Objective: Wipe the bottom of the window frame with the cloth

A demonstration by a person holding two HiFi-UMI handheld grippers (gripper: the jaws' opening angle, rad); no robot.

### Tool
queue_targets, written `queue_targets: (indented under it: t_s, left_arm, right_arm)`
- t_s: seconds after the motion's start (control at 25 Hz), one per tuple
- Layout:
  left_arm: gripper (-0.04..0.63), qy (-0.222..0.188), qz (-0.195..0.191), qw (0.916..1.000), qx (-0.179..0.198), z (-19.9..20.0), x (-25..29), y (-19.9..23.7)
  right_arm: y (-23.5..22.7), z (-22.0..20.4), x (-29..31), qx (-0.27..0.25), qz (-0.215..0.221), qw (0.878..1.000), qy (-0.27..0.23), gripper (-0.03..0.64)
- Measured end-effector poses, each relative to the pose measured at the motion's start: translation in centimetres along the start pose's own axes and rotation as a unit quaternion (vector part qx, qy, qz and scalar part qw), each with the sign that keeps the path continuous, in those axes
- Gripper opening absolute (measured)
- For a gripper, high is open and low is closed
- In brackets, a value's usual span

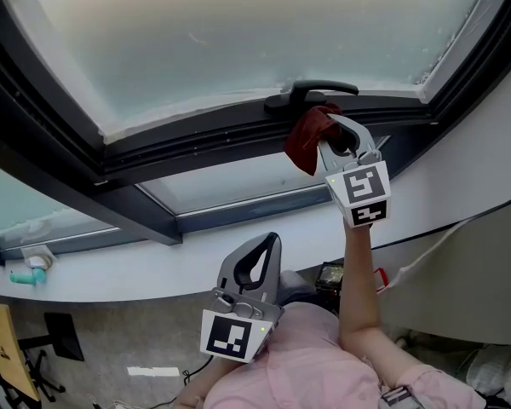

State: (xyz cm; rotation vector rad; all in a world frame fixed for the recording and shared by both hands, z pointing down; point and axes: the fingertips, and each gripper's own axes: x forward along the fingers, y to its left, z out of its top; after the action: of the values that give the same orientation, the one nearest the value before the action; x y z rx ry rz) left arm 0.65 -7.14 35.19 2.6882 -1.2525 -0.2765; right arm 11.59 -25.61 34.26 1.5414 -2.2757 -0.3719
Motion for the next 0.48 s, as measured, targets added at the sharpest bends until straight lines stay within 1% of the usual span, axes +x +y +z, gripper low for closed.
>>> queue_targets:
  t_s: [0.48]
  left_arm:
    - [-0.006,-0.006,0.008,0.9999,-0.003,0.21,-0.84,0.64]
  right_arm:
    - [-0.67,-0.44,-0.25,0.002,-0.018,1.000,0.009,0.058]
